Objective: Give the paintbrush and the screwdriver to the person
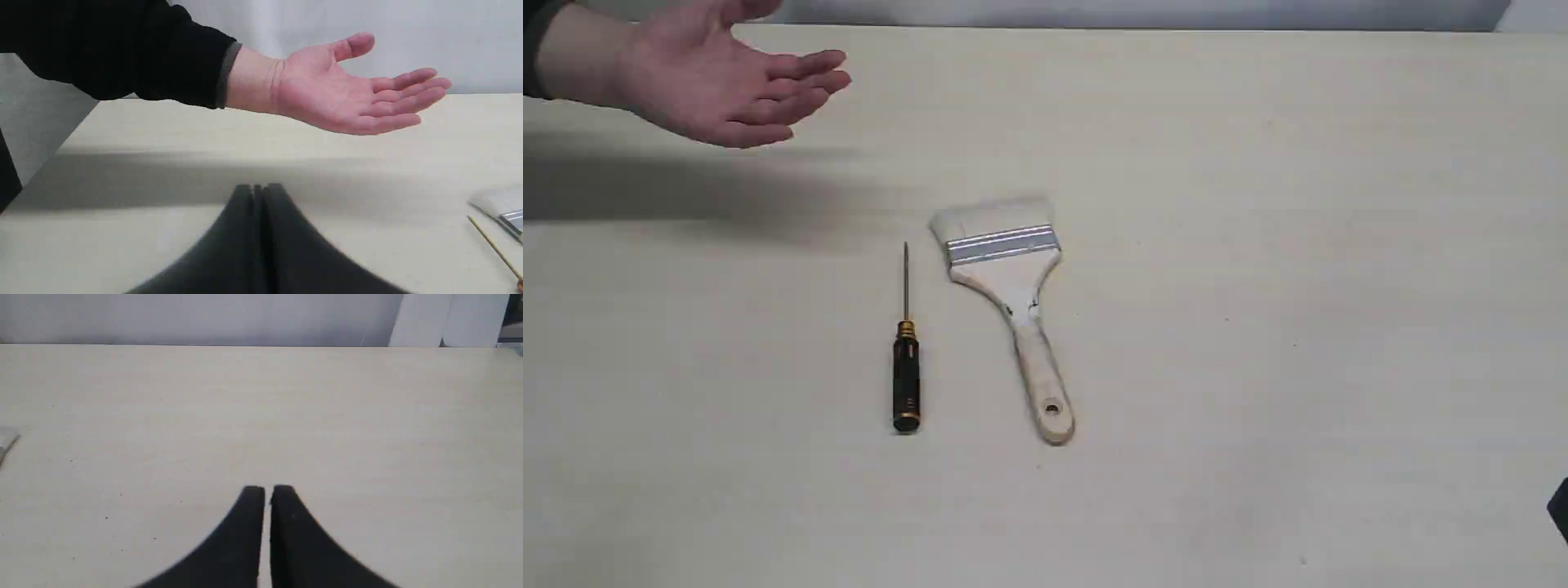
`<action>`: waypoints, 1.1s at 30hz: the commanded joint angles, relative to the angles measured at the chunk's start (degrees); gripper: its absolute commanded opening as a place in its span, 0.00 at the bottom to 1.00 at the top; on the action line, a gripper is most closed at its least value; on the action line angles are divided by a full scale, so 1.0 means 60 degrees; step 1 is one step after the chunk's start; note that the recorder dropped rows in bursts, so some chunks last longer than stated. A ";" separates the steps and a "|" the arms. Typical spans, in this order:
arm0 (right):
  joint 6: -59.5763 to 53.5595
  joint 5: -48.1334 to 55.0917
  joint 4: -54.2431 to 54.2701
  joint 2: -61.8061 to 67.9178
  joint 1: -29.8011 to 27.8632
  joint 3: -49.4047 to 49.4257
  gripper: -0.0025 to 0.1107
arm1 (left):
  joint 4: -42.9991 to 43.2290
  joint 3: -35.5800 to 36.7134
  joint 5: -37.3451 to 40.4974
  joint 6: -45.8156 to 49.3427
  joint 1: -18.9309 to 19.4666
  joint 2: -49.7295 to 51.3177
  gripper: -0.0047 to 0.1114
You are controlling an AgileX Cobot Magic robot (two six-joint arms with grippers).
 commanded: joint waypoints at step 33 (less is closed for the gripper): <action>0.6345 -1.0059 -0.0908 -0.0051 -0.0043 0.0021 0.06 | -0.0037 0.0019 -0.0039 -0.0019 -0.0079 -0.0024 0.04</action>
